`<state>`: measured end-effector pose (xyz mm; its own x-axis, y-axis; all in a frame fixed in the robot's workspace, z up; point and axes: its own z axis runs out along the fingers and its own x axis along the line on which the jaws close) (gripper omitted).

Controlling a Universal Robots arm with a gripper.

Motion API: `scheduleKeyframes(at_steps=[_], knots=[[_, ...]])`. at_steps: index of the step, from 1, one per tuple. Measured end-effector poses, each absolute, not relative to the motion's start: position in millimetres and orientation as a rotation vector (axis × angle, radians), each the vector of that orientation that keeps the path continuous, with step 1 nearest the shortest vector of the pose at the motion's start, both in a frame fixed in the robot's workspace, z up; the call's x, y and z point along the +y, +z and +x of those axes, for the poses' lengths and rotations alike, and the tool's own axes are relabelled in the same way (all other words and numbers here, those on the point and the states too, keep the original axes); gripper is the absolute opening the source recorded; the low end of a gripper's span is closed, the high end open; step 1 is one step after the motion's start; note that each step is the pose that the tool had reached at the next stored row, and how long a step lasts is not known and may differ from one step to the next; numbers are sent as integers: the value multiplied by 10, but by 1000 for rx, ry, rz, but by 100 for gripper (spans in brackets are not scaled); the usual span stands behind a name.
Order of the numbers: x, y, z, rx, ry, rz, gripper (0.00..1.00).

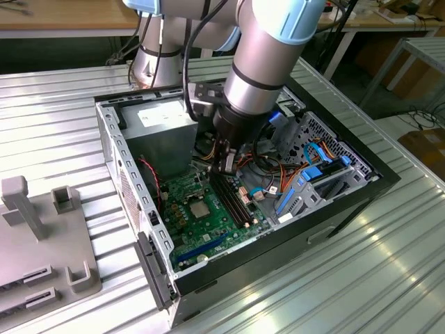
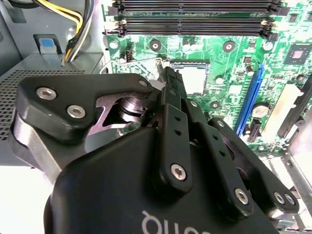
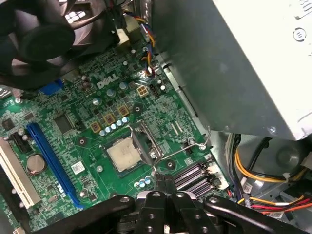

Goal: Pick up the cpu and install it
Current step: 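Close the cpu cover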

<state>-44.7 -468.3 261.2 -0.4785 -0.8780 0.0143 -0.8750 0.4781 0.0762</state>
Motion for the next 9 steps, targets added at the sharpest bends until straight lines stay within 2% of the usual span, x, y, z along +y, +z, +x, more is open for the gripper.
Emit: scheduleKeyframes(at_steps=[9], knots=[[-4731, 2612, -447, -2646, -90, 1594, 11]])
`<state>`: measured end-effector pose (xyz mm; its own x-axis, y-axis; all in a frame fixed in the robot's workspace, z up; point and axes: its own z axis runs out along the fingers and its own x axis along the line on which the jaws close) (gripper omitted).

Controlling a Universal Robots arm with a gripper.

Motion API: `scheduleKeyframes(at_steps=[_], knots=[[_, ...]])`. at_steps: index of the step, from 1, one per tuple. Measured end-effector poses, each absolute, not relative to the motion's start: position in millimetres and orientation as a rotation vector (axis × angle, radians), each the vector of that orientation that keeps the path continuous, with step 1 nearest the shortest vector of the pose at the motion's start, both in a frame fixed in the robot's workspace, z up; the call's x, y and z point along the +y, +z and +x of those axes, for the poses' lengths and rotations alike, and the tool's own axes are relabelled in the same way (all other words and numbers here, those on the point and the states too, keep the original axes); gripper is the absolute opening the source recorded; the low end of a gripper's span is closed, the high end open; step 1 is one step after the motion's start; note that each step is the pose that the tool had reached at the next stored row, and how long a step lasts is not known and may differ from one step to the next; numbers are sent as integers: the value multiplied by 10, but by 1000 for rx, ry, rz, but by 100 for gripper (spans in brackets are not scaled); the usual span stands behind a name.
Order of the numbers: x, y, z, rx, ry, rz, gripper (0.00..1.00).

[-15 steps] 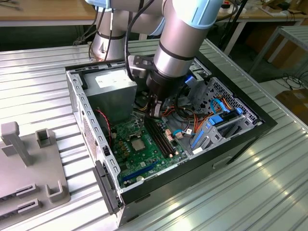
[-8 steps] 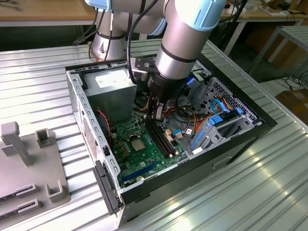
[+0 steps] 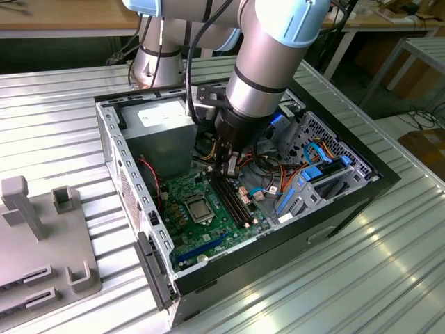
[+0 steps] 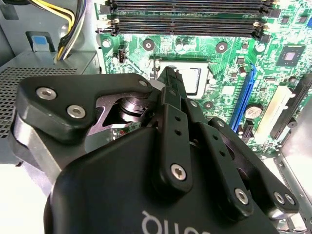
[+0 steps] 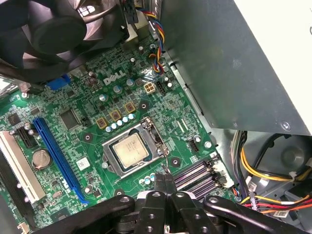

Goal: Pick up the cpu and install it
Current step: 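Close the cpu cover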

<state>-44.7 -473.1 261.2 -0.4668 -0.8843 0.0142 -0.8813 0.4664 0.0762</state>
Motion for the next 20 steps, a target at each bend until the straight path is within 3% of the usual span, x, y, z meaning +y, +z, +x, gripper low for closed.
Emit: scheduleKeyframes(at_steps=[20], knots=[[-4850, 2607, -482, -2642, -89, 1600, 11]])
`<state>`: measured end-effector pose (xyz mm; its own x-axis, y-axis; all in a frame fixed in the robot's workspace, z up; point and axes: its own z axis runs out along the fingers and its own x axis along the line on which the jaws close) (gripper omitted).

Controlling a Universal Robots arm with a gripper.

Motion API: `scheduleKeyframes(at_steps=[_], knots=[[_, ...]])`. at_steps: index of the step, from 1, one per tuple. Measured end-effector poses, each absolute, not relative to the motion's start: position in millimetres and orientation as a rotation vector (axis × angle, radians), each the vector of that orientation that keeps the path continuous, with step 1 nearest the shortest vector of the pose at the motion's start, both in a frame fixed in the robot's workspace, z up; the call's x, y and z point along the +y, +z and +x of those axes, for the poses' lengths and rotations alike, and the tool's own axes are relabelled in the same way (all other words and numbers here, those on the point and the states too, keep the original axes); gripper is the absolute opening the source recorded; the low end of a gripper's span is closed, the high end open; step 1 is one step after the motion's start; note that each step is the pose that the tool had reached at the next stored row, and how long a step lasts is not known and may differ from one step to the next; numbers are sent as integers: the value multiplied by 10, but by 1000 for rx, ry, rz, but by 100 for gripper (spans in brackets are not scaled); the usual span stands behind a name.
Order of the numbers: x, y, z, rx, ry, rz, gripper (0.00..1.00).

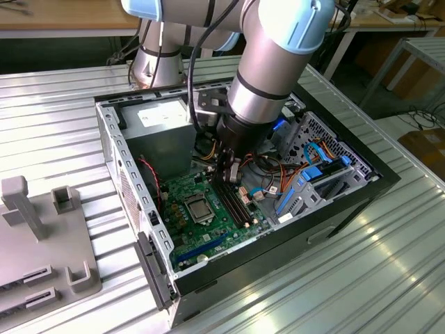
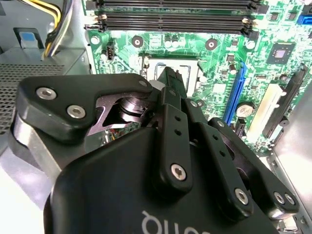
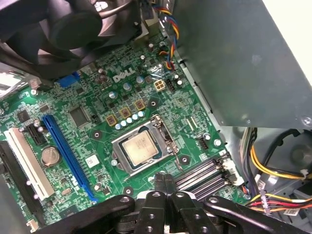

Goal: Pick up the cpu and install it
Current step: 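Close the cpu cover, then install the first cpu locking lever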

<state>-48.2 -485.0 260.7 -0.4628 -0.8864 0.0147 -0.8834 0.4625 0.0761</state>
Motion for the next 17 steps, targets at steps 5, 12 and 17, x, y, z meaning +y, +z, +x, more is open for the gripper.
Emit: scheduleKeyframes(at_steps=[5, 12, 17], knots=[[-4854, 2607, -491, -2641, -89, 1600, 11], [-4854, 2607, -492, -2641, -89, 1600, 11], [-4854, 2607, -493, -2641, -89, 1600, 11]])
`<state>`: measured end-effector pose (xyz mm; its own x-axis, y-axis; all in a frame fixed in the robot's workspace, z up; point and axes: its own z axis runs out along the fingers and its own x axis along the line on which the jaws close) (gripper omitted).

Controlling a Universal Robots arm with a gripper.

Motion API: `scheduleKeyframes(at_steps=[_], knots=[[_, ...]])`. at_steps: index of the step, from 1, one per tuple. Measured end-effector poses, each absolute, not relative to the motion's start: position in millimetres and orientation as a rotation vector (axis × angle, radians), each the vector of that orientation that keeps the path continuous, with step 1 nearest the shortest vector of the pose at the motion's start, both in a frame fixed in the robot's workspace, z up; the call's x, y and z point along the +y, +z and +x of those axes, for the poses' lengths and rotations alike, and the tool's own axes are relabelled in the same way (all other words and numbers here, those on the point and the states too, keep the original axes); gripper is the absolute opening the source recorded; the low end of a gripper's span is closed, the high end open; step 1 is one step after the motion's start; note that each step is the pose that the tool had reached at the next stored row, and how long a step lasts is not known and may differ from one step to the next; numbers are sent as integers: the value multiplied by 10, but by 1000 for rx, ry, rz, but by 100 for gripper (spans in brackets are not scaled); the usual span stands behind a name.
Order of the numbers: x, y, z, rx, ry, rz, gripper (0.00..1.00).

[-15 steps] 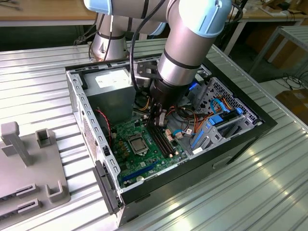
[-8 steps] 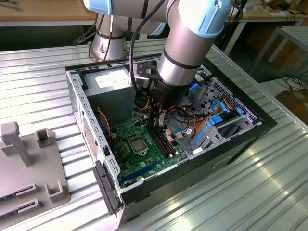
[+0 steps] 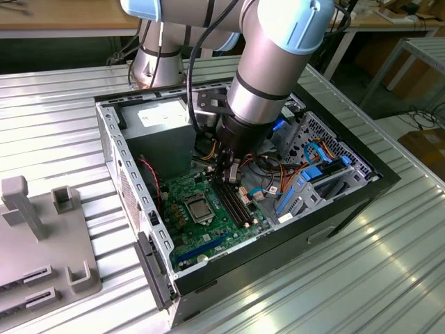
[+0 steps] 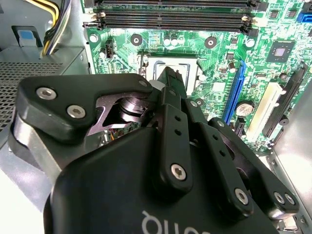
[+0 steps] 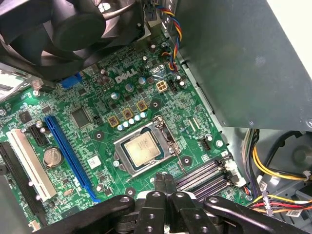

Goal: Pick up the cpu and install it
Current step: 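Install the first cpu locking lever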

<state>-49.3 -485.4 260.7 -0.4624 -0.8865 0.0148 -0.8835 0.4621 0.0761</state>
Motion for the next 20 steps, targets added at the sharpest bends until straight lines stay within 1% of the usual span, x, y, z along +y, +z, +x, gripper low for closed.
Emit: scheduleKeyframes(at_steps=[9, 20], knots=[[-4821, 2601, -419, -2641, -89, 1600, 11], [-4658, 2598, -416, -2641, -89, 1600, 11]])
